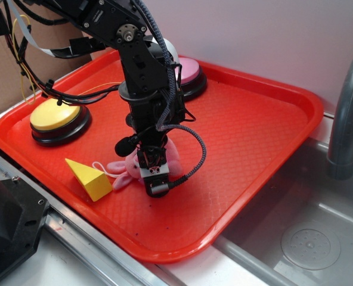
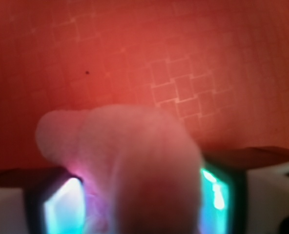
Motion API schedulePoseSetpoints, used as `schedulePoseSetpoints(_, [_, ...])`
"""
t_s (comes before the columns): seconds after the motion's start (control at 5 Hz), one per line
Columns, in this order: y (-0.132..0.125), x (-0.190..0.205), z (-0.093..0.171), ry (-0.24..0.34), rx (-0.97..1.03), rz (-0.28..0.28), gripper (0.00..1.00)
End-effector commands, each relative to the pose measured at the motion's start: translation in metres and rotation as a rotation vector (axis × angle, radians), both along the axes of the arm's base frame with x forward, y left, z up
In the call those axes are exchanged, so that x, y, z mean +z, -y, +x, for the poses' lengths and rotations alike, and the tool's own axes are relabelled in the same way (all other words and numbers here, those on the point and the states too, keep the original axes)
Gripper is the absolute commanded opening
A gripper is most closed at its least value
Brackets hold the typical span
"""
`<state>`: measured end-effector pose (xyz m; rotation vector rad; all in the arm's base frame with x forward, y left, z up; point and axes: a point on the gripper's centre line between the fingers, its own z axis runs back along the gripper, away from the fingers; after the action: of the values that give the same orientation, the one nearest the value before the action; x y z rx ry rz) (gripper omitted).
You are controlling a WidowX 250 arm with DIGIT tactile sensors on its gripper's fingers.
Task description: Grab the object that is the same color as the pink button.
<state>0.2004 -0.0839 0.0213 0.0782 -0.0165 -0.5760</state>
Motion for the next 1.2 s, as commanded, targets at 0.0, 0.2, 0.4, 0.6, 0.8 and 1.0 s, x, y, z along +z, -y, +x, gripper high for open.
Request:
schedulePoseSetpoints(0.0, [-0.004,0.047,0.016,0.026,0.15,-0.017,0.0])
schedulePoseSetpoints(0.2, [-0.02,0.084,0.029,0.031,0.399,-0.007,0.0])
schedulePoseSetpoints(0.4, [-0.042,0.122,0.035,0.043,0.586,-0.027,0.0])
schedulePoseSetpoints(0.6, [-0.071,0.16,0.036,0.131,0.778,-0.037,0.0])
schedulePoseSetpoints(0.8, [-0.095,0.175,0.032,0.185,0.903,-0.048,0.0])
schedulePoseSetpoints(1.0, [-0.107,0.178,0.031,0.215,0.983,-0.007,0.0])
